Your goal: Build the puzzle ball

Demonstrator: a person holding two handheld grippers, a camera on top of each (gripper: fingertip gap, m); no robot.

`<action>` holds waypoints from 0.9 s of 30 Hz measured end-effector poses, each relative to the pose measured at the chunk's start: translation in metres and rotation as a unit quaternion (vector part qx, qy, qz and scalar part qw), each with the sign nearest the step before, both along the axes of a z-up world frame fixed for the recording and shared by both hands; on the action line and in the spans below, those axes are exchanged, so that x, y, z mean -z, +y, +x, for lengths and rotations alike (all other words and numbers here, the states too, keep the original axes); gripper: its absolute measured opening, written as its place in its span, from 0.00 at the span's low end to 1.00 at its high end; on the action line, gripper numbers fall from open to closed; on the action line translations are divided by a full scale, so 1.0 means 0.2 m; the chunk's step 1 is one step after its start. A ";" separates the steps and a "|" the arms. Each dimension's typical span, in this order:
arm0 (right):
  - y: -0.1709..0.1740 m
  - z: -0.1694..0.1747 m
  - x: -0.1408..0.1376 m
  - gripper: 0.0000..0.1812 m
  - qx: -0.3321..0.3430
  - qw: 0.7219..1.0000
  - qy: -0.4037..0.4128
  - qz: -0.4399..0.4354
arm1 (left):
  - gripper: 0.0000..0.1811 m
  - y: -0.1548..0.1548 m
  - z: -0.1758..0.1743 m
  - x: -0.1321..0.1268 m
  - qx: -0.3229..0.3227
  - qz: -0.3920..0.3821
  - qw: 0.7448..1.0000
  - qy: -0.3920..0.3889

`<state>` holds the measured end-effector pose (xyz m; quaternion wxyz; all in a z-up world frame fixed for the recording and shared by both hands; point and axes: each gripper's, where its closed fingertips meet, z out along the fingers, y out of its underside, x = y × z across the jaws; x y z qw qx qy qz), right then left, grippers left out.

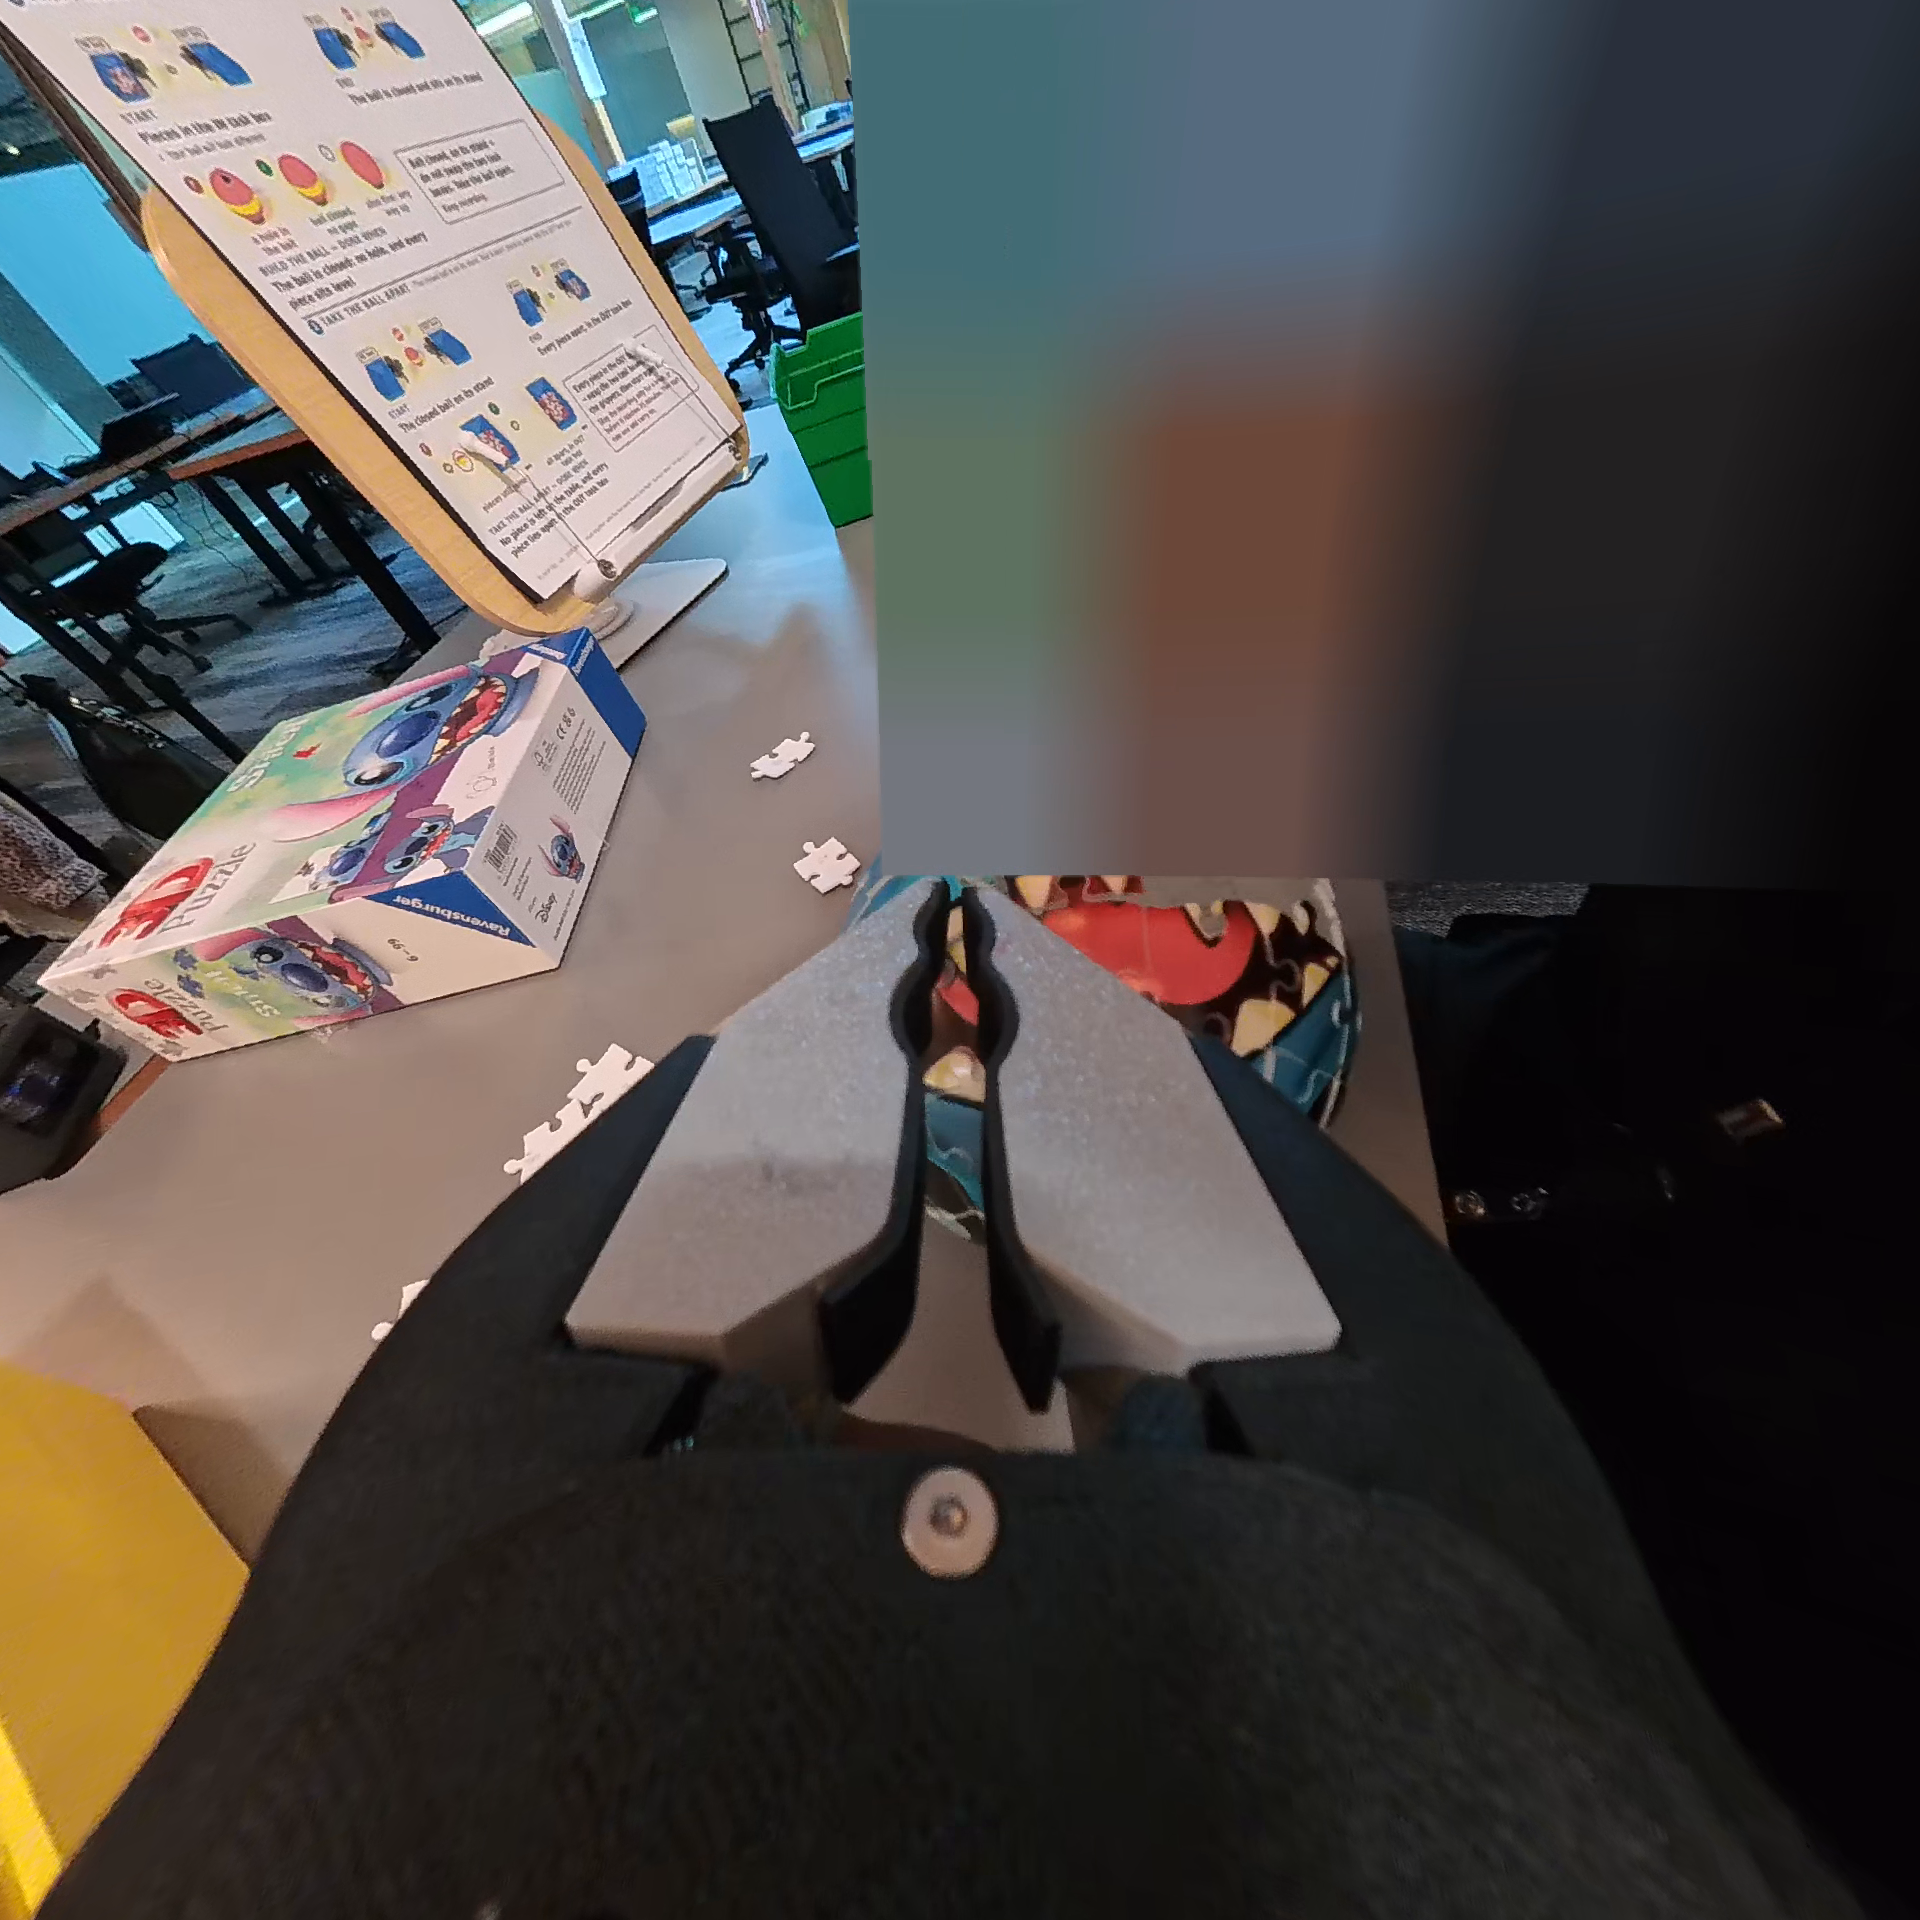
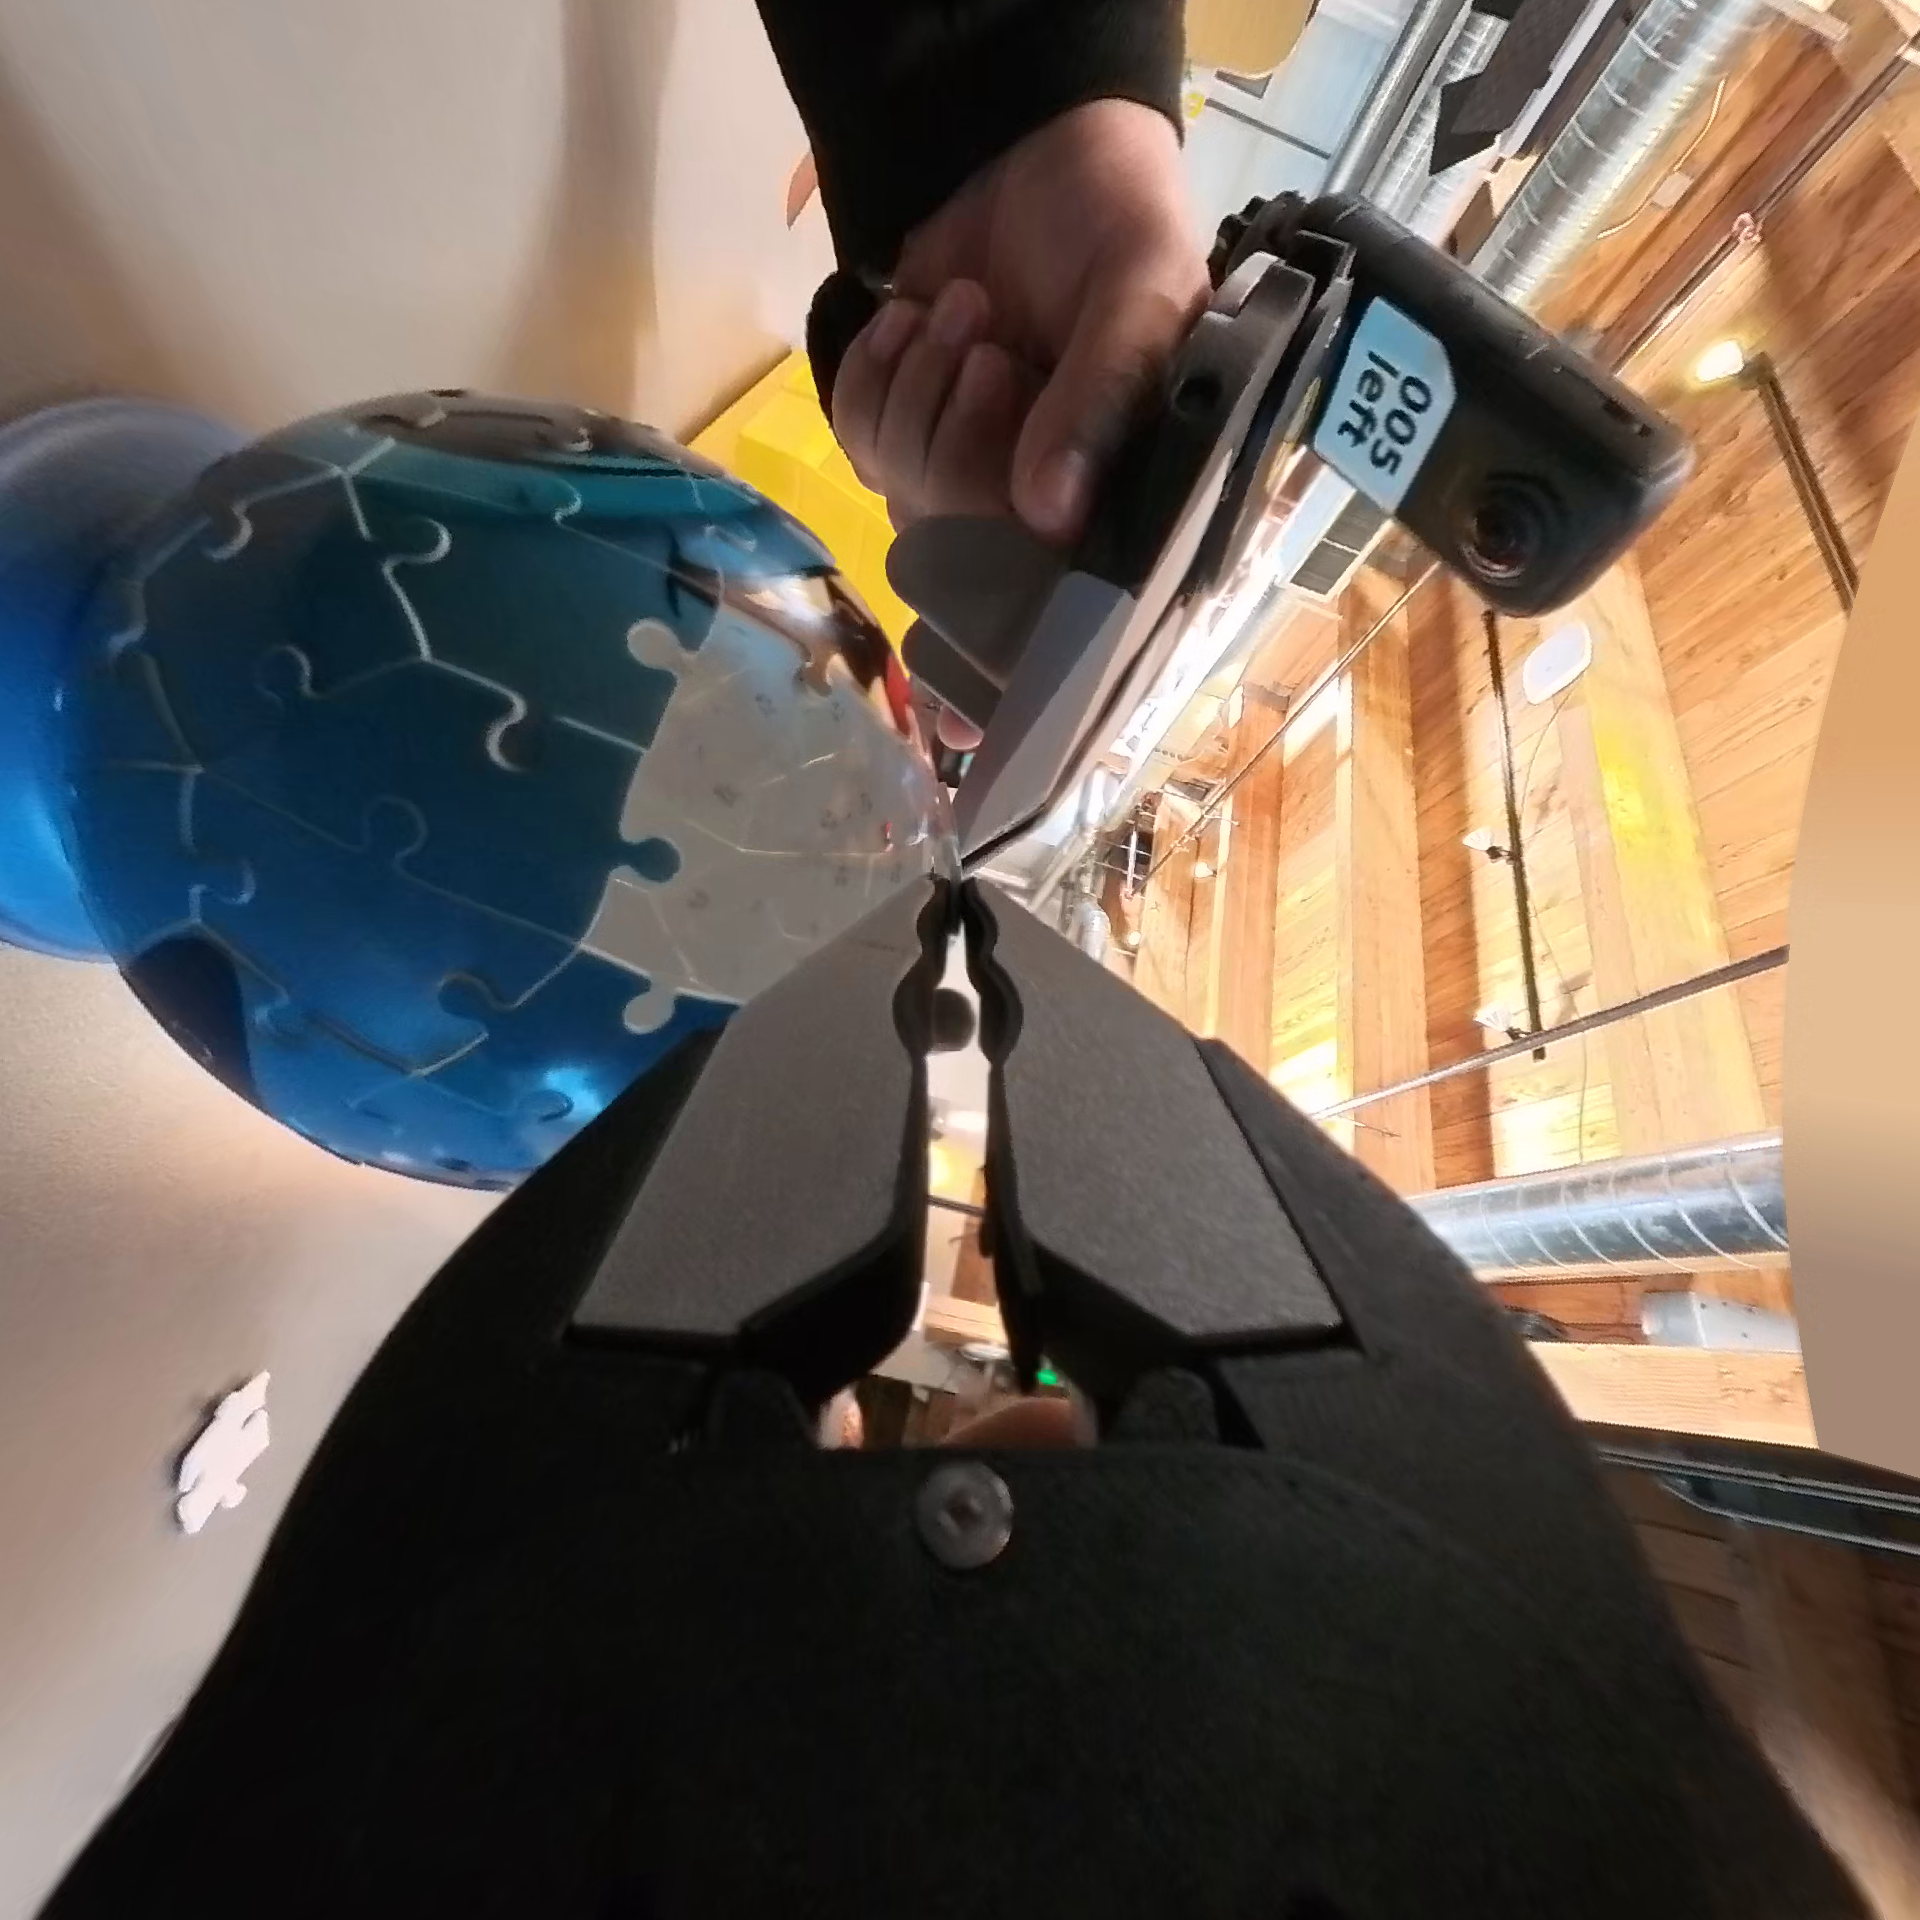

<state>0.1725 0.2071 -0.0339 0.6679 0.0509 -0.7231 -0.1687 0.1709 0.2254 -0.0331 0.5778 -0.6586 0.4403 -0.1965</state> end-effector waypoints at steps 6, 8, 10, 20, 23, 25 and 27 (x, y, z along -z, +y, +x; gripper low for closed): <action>0.00 0.00 0.00 0.00 0.000 1.000 0.002 0.012 | 0.00 0.00 0.00 0.00 -0.001 -0.001 1.000 0.001; 0.00 0.01 0.00 0.00 0.000 1.000 0.004 0.018 | 0.00 0.00 0.00 0.00 0.000 0.000 1.000 0.001; 0.00 0.01 0.00 0.00 0.000 1.000 0.004 0.020 | 0.00 0.00 0.00 0.00 0.000 0.000 1.000 0.002; 0.00 0.01 0.00 0.00 -0.001 1.000 0.008 -0.007 | 0.00 0.00 0.01 0.00 0.006 0.001 1.000 0.005; 0.00 0.01 0.00 0.00 0.000 1.000 0.011 -0.013 | 0.00 0.01 0.01 0.00 0.004 0.000 1.000 0.006; 0.00 0.01 0.00 0.00 0.002 1.000 0.012 -0.018 | 0.00 0.01 0.00 0.00 0.001 0.002 1.000 0.007; 0.01 0.01 0.00 0.00 0.004 1.000 0.011 -0.023 | 0.00 0.01 0.00 -0.01 0.004 0.004 1.000 0.005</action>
